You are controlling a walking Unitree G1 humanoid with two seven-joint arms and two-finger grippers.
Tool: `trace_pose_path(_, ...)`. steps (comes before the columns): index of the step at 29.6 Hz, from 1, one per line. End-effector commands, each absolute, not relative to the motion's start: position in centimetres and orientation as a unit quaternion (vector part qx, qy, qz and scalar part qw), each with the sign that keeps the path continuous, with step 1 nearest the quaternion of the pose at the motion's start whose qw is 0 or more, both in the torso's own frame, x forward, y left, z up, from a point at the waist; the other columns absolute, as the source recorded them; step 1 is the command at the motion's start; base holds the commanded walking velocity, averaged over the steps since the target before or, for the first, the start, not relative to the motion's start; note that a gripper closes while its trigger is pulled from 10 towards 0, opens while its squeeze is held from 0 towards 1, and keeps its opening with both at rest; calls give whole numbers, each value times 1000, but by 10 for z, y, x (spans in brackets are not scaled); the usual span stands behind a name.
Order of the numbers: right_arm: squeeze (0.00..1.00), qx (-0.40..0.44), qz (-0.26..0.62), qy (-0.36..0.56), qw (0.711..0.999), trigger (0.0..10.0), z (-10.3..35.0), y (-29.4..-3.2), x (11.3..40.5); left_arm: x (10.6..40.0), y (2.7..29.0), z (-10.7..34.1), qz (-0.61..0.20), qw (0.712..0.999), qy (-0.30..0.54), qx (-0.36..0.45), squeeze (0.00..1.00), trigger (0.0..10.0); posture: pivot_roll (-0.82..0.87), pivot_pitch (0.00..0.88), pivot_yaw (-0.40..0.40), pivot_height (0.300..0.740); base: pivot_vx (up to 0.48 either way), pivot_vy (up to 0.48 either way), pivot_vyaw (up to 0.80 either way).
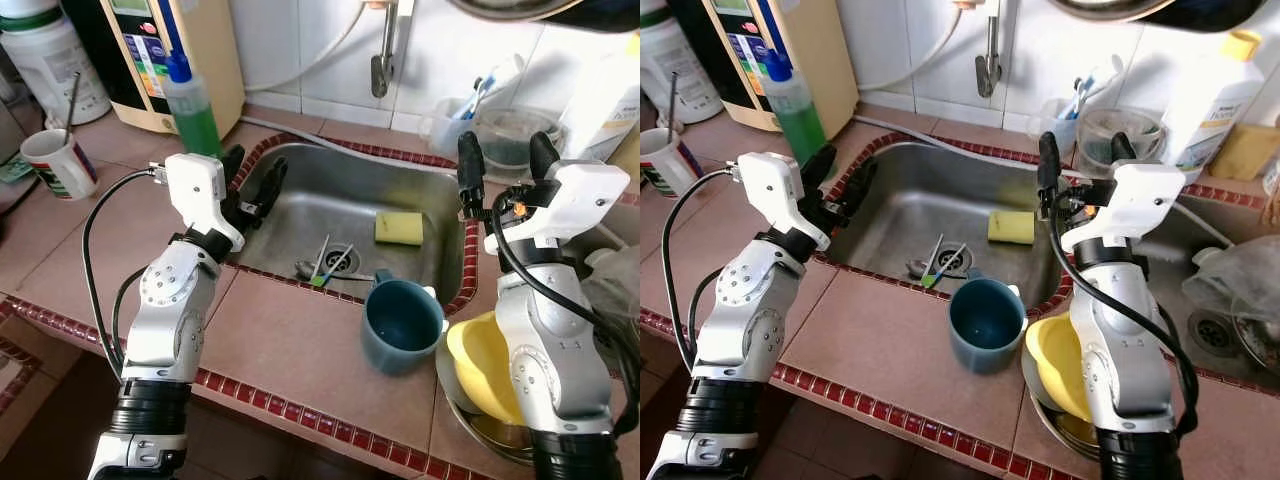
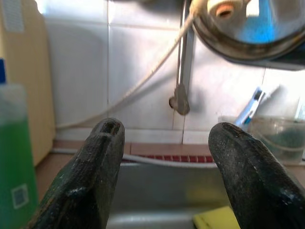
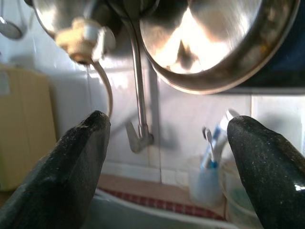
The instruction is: Kitchen organization
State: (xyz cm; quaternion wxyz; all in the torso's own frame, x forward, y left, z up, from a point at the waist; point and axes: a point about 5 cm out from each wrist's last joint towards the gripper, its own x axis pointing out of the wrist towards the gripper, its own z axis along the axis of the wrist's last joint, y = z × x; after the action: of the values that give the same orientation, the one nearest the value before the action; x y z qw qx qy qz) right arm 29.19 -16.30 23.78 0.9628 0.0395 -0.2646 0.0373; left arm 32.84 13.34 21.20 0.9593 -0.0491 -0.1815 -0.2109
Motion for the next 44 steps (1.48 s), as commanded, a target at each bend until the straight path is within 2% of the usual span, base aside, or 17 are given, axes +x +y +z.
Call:
trace_pose_path(1, 0, 33, 46, -277, 959, 10000, 241, -157, 290, 326, 138, 215, -202, 960, -186, -48, 0, 10000, -132, 35, 37, 740, 0, 0, 0)
trace_pose_path(9, 0, 17, 60, -268, 961, 10000, 223, -143, 278, 318, 132, 211, -208, 960, -180, -46, 0, 10000, -136, 48, 54, 740, 0, 0, 0)
trace_pose_path(26, 0, -2, 33, -302, 953, 10000, 239, -150, 282, 316, 126, 214, -213, 958, -185, -54, 0, 10000, -154, 34, 35, 740, 0, 0, 0)
trace_pose_path(35, 0, -17, 42, -285, 957, 10000, 225, -145, 261, 300, 131, 209, -203, 957, -203, -43, 0, 10000, -157, 30, 26, 740, 0, 0, 0)
trace_pose_path(44, 0, -25, 43, -296, 954, 10000, 233, -146, 257, 298, 131, 211, -207, 956, -202, -51, 0, 10000, -160, 26, 31, 740, 0, 0, 0)
